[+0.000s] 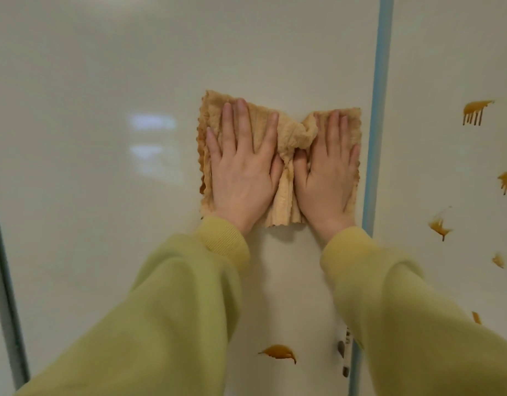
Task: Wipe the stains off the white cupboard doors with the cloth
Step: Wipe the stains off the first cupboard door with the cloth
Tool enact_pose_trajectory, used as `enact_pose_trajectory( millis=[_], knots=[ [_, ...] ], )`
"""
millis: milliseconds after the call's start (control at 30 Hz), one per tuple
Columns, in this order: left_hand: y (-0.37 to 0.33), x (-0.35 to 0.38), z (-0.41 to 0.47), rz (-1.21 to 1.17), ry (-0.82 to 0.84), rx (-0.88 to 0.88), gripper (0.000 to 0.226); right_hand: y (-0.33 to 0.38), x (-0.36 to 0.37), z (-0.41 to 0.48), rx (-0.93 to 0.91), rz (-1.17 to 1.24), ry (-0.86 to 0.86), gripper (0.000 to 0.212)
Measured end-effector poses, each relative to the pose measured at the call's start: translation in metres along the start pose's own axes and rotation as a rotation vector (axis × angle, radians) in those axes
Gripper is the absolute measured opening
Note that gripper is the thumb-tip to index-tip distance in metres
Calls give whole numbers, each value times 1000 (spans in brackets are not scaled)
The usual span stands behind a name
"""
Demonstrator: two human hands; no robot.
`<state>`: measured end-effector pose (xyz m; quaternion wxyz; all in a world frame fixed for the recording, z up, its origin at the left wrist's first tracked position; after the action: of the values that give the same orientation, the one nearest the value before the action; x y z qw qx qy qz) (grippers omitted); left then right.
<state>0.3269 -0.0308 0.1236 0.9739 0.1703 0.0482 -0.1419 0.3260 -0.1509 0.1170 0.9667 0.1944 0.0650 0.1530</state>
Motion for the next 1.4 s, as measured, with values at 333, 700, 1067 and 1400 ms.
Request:
enact_pose_trajectory(
  millis=[333, 700, 1067, 1400],
  knots=[
    [-18, 7, -60, -58, 46, 182, 56, -12, 12, -67, -102, 129, -11, 51],
    [-14, 8, -237, -66, 218, 246, 56, -23, 33, -242, -139, 62, 107, 49],
    [69, -13, -268, -64, 212, 314, 64, 47, 68, -284, -87, 71, 74, 50],
    [193, -54, -250, -54, 188, 239, 62, 183, 103, -261, -151, 89, 106, 46]
  ],
)
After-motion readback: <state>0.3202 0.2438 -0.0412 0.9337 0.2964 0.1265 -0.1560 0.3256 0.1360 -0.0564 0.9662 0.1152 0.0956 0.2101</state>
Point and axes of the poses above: each hand's wrist, its own z-axis towards the middle knuckle, its own x-axis out of the palm, y = z × x, the point moved 1 cm from there along z, towards the middle knuckle, and after that the axes turned 12 degrees about x, right-handed, at the moved point
